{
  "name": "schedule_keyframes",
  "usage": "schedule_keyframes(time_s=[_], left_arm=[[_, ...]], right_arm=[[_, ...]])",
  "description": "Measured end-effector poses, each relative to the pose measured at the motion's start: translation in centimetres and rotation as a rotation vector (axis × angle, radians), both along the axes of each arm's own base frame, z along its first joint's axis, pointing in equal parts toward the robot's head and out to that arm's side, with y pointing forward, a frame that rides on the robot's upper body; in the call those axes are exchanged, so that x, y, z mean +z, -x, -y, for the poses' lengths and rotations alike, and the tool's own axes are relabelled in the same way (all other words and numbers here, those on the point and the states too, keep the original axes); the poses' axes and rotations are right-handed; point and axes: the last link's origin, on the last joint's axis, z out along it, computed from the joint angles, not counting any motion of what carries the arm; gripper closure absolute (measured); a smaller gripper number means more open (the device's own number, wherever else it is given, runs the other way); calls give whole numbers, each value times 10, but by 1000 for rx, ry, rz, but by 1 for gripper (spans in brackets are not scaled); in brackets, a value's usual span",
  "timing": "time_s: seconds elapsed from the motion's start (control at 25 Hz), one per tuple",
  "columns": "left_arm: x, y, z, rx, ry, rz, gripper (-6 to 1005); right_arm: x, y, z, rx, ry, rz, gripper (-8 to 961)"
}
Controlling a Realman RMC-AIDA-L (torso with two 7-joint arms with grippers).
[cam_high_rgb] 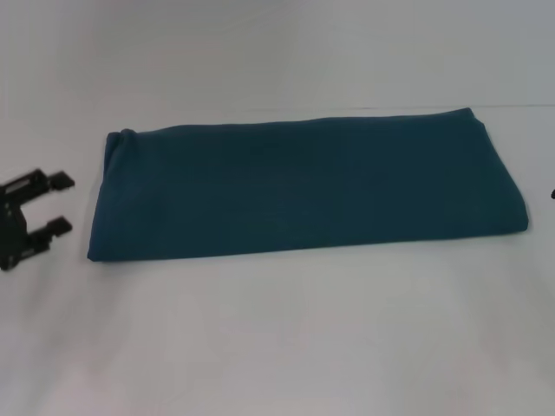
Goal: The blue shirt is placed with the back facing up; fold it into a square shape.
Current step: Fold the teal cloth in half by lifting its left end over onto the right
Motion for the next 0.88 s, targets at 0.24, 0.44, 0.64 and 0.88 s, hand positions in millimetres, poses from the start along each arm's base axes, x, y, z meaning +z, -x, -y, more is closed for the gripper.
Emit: schedule_keyframes(time_s=[0.24, 0.44, 0.64, 0.88], left_arm=[[-25, 10, 8, 95, 29, 49, 245], [-38, 17, 6, 159, 35, 49, 245], [-44, 22, 2, 197, 27, 39, 246], [-51, 25, 1, 232, 18, 34, 246]], right_arm=[[-3, 9, -6, 43, 6, 8, 212], [-6, 10, -7, 53, 7, 9, 212], [-7, 10, -7, 47, 7, 8, 213], [-7, 9, -6, 41, -1, 5, 213]])
